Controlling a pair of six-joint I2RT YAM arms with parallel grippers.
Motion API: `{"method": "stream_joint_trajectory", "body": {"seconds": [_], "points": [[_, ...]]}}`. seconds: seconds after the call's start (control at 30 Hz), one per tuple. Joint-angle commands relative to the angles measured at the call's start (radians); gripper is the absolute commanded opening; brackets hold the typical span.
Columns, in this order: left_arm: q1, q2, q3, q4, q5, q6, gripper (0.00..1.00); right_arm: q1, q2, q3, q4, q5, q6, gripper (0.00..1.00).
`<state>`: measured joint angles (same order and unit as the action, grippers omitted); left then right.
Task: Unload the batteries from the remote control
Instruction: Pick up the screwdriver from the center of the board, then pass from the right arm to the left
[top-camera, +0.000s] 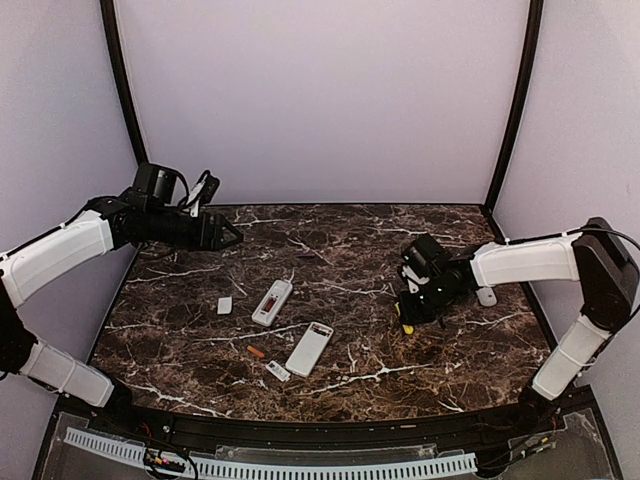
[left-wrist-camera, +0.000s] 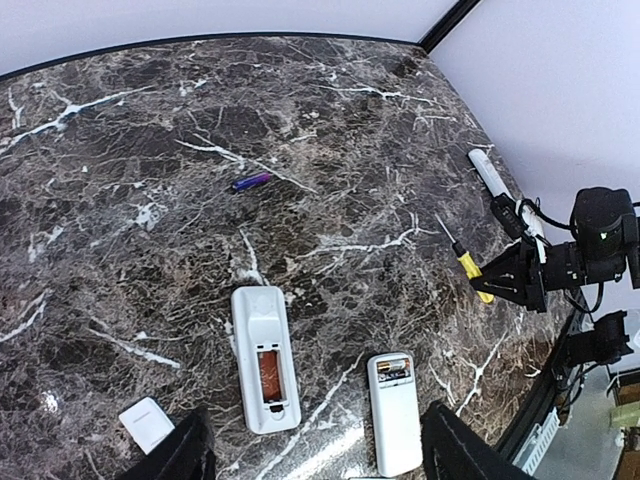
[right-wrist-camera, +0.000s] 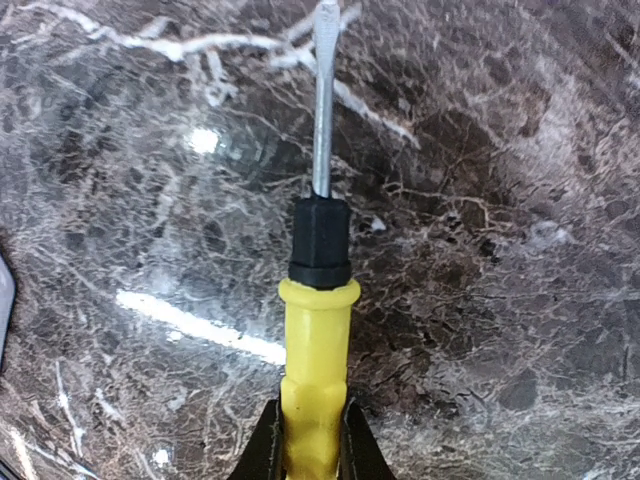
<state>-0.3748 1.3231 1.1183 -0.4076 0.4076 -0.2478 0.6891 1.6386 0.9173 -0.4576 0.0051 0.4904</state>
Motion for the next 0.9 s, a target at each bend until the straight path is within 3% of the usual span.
{"method": "stream_joint_trajectory", "body": {"seconds": [0.0,0.23,0.5,0.57,0.67,0.73,0.87], "points": [[0.002,-0.035,-0.040,0.067,0.133,-0.009,0.70,0.032,-0.141,0.004,0.013,0.000,-0.045,0.00],[-0.026,-0.039,-0.065,0.161,0.308,-0.021,0.70,0.157,-0.277,0.052,0.020,-0.058,-0.150,0.00],[-0.127,0.018,-0.050,0.168,0.382,-0.034,0.70,0.302,-0.161,0.172,0.077,-0.046,-0.203,0.00],[-0.150,0.039,-0.058,0.219,0.406,-0.113,0.70,0.336,-0.112,0.213,0.077,-0.029,-0.219,0.00],[-0.166,0.068,-0.125,0.453,0.452,-0.292,0.70,0.367,-0.054,0.274,0.049,-0.010,-0.248,0.00],[-0.177,0.090,-0.146,0.523,0.447,-0.396,0.70,0.384,-0.031,0.309,0.023,0.020,-0.264,0.00],[-0.190,0.091,-0.172,0.529,0.345,-0.472,0.70,0.404,-0.031,0.318,0.026,0.031,-0.277,0.00]]}}
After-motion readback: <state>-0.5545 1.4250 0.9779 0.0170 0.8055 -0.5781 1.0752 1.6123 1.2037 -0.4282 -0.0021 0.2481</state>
